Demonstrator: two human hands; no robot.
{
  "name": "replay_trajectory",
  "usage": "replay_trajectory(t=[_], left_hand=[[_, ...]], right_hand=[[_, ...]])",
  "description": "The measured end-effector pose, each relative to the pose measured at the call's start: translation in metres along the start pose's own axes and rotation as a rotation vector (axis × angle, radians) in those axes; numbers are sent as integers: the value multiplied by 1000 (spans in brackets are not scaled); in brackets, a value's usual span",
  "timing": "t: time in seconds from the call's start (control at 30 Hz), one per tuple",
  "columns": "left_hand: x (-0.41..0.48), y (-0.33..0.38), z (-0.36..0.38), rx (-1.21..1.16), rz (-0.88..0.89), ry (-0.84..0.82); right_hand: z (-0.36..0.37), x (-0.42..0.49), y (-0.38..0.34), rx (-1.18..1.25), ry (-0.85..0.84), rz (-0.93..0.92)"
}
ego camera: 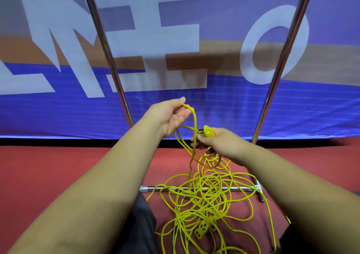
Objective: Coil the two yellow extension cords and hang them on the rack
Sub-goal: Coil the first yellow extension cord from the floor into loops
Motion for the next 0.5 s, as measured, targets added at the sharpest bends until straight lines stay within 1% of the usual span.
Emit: replay_trajectory(t=[0.07,0.17,0.23,0.3,0.37,0.43,0.47,0.5], left_hand=[[10,-4,-11,-32,-18,29],[21,-11,-24,-44,-26,68],[26,-15,-30,-12,-30,87],[30,-20,-35,53,-50,107],[29,-20,-36,192,-46,108],[23,-17,-33,430,-28,80],[19,-17,-31,536,-37,39],[16,-19,-27,619,-66,-44]], right_hand=[[3,0,4,21,-58,23],[12,0,4,147,-101,62],[15,3,0,148,-37,56],[14,7,-6,205,49,66],[9,9,-15,294,142,71],[1,8,-27,405,260,54],[-5,8,-35,504,310,39],[-12,7,-46,638,331,25]])
Point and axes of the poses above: each hand's wrist, its own x-axis towards the middle knuckle, its own z-axis out of the palm, y = z × x, the point moved 5 cm from there along x, towards the middle knuckle, and after that the axes turned 5 degrees about z, right-handed, at the moved point
